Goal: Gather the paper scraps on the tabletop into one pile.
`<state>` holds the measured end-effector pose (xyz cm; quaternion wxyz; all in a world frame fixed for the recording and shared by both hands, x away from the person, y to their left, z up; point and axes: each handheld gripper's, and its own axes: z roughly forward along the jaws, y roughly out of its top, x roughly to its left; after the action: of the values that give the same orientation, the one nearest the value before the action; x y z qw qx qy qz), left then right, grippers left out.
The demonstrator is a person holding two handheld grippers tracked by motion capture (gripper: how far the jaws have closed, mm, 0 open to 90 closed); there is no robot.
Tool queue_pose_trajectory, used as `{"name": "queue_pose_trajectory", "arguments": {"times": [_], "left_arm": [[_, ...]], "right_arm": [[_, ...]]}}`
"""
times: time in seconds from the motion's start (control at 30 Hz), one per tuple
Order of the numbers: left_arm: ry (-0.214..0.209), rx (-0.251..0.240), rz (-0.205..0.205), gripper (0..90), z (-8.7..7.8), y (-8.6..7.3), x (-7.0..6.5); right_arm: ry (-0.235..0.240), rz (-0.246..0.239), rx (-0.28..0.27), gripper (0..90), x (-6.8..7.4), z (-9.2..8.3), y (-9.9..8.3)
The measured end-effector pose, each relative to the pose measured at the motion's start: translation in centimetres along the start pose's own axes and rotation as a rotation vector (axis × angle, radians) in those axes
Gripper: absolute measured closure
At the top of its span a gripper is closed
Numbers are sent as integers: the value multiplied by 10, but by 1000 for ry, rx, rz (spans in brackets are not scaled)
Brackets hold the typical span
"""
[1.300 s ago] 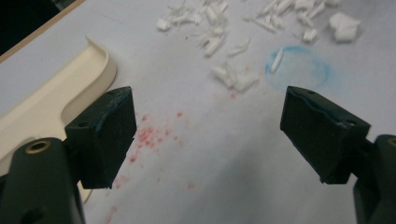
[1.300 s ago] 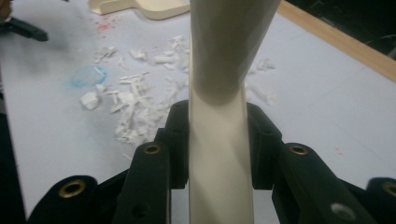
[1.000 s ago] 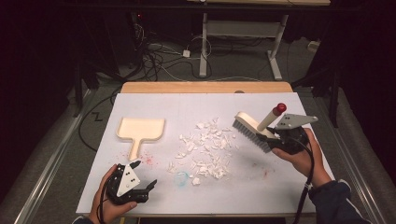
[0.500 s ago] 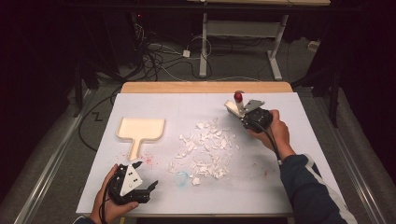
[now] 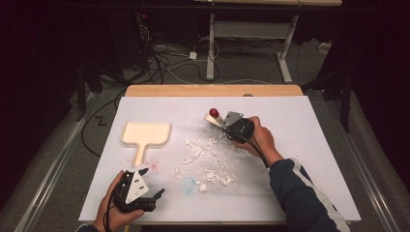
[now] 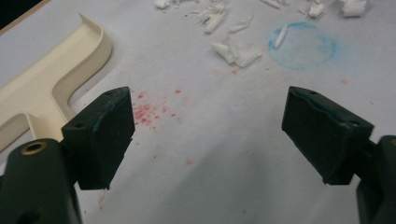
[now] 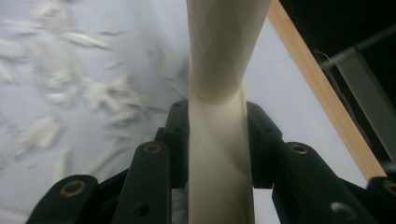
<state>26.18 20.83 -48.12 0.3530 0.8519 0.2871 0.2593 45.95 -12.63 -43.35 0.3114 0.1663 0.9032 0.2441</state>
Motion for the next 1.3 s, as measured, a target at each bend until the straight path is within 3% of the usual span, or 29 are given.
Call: {"name": "queue_pose_trajectory", "arguments": {"times": [0.03,0.1,0.27,0.47,0.53,0.6,0.77,0.9,1.1,1.3], "left_arm": [[0,-1,1,161,0,0,0],[0,1,6,161,0,0,0],[-3,1,5,161,0,0,-1],[-6,6,10,161,1,2,-3],[-6,4,9,162,1,2,-3],[-5,3,12,161,1,3,-4],[-6,1,12,161,1,4,-4],[-8,1,13,161,2,4,-3],[-12,-3,8,161,2,4,-2],[-17,-3,9,161,2,2,-1]], "right_arm": [[0,0,0,680,0,0,0],[52,-42,-29,678,6,-5,-2],[119,-124,-80,678,22,-22,-12],[222,-175,-180,679,41,-58,-28],[234,-187,-183,679,43,-63,-29],[216,-190,-187,680,45,-72,-30],[190,-159,-195,680,34,-83,-26],[163,-110,-187,680,21,-78,-17],[115,-57,-158,680,6,-51,1],[86,-84,-100,680,9,-14,22]]}}
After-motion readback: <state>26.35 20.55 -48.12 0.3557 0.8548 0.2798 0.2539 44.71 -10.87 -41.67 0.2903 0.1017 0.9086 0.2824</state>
